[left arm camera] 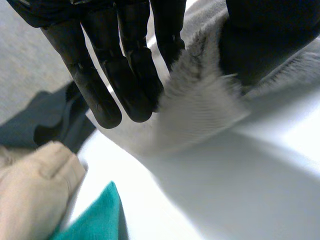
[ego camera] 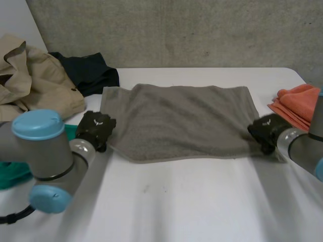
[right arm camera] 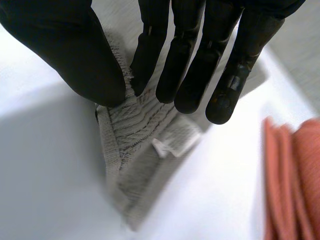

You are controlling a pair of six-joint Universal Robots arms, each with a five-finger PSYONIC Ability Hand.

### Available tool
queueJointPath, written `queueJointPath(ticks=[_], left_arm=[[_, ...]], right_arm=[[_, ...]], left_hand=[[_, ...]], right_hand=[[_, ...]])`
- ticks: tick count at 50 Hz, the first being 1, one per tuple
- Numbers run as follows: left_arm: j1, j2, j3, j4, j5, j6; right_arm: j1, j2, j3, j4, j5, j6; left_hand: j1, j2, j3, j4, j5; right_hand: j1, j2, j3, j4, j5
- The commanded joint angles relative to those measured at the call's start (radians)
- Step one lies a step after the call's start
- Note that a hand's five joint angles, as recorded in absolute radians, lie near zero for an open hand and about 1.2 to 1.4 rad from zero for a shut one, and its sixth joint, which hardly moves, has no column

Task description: Fold the laundry.

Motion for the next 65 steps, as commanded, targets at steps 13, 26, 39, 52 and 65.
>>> queueJointPath(ticks=[13, 26, 39, 52, 65], left_arm=[[0.008, 0.404, -0.212, -0.599, 0.003, 0.169], [0.008, 0.053, 0.077, -0.243, -0.02, 0.108], [-0.009, -0.263, 0.425, -0.034, -0.161, 0.135], [-0.061, -0.337, 0.467, 0.021, -0.198, 0.257], [-0.097, -0.165, 0.291, 0.015, -0.195, 0.247]], right_arm=[[-0.183, -0.298, 0.198, 0.49, -0.006, -0.368], [-0.062, -0.002, -0.13, 0.179, 0.021, -0.23], [0.019, 0.337, -0.489, -0.249, 0.027, -0.224], [0.061, 0.391, -0.581, -0.228, 0.075, -0.143], [-0.056, 0.155, -0.535, 0.26, -0.141, 0.18]], left_hand=[[0.267, 0.197, 0.201, 0.194, 0.221], [0.267, 0.197, 0.201, 0.194, 0.221], [0.267, 0.197, 0.201, 0.194, 0.221], [0.267, 0.197, 0.201, 0.194, 0.221], [0.267, 0.197, 0.201, 0.194, 0.221]], right_hand=[[0.405, 0.219, 0.211, 0.208, 0.223], [0.405, 0.219, 0.211, 0.208, 0.223], [0.405, 0.219, 0.211, 0.208, 0.223], [-0.53, -0.717, -0.724, -0.728, -0.712], [-0.469, -0.655, -0.663, -0.666, -0.651]])
